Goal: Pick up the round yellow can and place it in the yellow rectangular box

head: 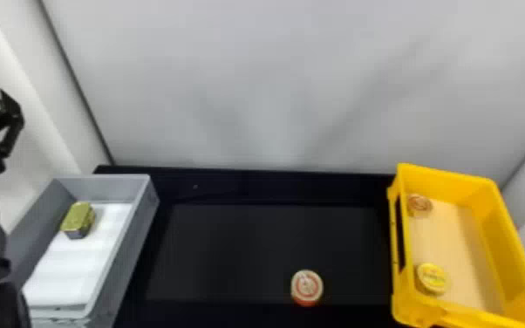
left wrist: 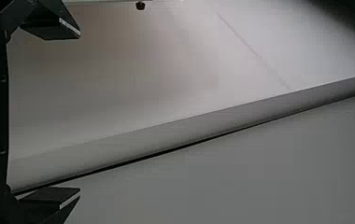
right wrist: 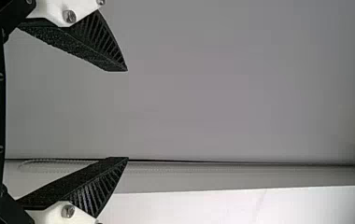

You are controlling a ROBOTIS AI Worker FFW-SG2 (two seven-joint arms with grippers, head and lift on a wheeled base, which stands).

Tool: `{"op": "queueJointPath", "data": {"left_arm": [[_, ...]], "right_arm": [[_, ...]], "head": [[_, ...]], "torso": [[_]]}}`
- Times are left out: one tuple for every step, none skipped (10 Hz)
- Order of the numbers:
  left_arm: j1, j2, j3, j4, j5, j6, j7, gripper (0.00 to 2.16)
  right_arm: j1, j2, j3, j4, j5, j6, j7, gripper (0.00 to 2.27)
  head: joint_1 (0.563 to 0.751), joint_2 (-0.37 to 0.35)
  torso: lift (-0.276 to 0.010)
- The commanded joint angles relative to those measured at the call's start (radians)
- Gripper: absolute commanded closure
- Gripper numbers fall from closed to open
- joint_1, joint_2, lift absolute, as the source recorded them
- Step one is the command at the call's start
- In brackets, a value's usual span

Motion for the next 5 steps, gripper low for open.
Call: {"op": "queueJointPath", "data": {"left_arm": [[0.0,-0.003,0.0,0.0,0.001,0.0,0.0,0.1],[0.0,-0.003,0.0,0.0,0.001,0.0,0.0,0.1],[0.0,-0.003,0.0,0.0,0.001,0.0,0.0,0.1],[0.0,-0.003,0.0,0.0,0.001,0.0,0.0,0.1],[0.0,-0.003,0.0,0.001,0.001,0.0,0.0,0.1]], "right_arm": [[0.002,0.0,0.002,0.0,0.003,0.003,0.0,0.12],[0.002,0.0,0.002,0.0,0.003,0.003,0.0,0.12],[0.002,0.0,0.002,0.0,0.004,0.003,0.0,0.12],[0.002,0.0,0.002,0.0,0.004,0.005,0.0,0.12],[0.002,0.0,0.002,0.0,0.004,0.005,0.0,0.12]], "head": [[0.694,0.014],[0.694,0.014],[0.694,0.014],[0.694,0.014],[0.694,0.014]], "torso": [[-0.06],[-0.06],[-0.06],[-0.06],[-0.06]]}}
